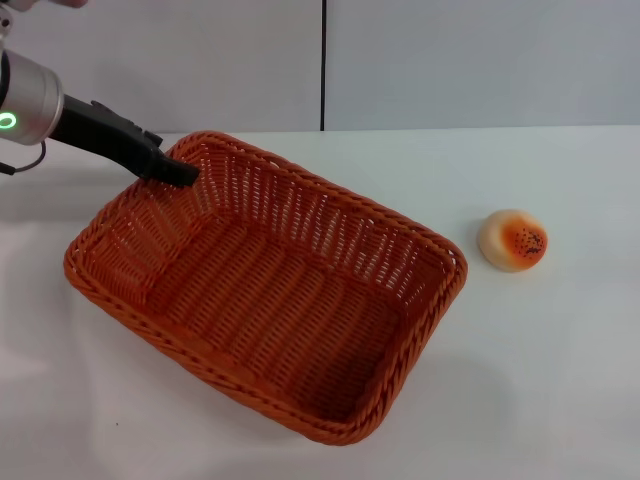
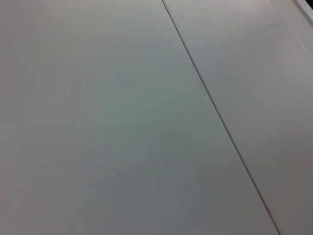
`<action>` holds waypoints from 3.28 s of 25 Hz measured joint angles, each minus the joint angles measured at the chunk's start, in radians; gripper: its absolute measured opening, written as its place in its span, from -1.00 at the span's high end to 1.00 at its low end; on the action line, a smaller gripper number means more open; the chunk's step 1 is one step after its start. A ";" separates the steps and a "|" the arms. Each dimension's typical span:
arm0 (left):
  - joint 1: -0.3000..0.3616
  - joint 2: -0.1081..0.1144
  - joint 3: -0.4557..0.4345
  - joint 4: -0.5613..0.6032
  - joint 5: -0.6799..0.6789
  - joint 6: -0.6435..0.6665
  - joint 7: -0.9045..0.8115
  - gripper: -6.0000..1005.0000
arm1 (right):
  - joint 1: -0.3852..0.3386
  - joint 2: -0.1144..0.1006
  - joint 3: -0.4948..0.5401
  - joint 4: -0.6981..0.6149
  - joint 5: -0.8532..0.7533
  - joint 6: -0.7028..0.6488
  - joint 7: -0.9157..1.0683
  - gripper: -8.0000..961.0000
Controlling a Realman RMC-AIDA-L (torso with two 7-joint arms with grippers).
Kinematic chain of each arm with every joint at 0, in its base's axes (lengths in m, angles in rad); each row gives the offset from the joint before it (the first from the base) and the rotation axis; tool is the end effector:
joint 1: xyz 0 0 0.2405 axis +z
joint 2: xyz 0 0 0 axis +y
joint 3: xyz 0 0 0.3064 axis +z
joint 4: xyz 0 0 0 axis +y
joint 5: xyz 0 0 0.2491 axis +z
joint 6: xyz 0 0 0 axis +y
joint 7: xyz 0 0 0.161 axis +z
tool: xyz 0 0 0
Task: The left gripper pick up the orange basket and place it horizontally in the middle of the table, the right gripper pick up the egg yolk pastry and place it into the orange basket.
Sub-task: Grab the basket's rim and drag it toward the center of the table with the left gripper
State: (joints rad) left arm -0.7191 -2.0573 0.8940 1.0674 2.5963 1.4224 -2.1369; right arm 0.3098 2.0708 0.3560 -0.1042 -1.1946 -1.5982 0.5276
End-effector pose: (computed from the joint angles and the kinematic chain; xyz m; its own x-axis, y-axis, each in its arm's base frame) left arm -0.2631 0.4787 0.0190 0.7994 0.6007 0.0107 0.5370 -0.7064 -0.4611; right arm 0.4804 0.2703 0.0950 0.5355 0.5095 -0.6735 -0.8443 0.3430 -0.4118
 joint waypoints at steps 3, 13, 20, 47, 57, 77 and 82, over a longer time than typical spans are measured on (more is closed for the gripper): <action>0.000 0.000 0.003 -0.007 0.000 -0.006 0.000 -0.39 | 0.000 0.000 -0.001 0.000 -0.002 0.000 0.000 0.06; -0.004 0.000 0.026 -0.063 0.001 -0.050 -0.006 -0.39 | -0.001 0.000 -0.002 0.000 -0.004 0.003 0.000 0.08; -0.004 -0.001 0.056 -0.062 0.001 -0.049 -0.018 -0.12 | -0.002 0.000 -0.003 0.001 -0.004 0.017 0.000 0.10; 0.064 0.004 -0.130 0.028 -0.258 0.103 -0.072 0.62 | 0.007 -0.001 -0.030 0.003 -0.004 0.053 0.000 0.15; 0.106 0.002 -0.214 0.017 -0.335 0.099 -0.206 0.63 | 0.017 -0.003 -0.035 0.001 -0.003 0.055 0.000 0.17; 0.382 -0.011 -0.188 -0.079 -0.600 0.006 -0.224 0.61 | 0.030 -0.005 -0.039 -0.006 -0.002 0.080 -0.004 0.20; 0.406 -0.012 -0.188 -0.118 -0.637 -0.003 -0.197 0.61 | 0.035 -0.005 -0.039 -0.006 -0.002 0.093 -0.007 0.21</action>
State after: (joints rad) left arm -0.3133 -2.0688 0.7057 0.9495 1.9591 1.4194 -2.3342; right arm 0.3447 2.0661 0.3175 -0.1105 -1.1969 -1.5054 0.5202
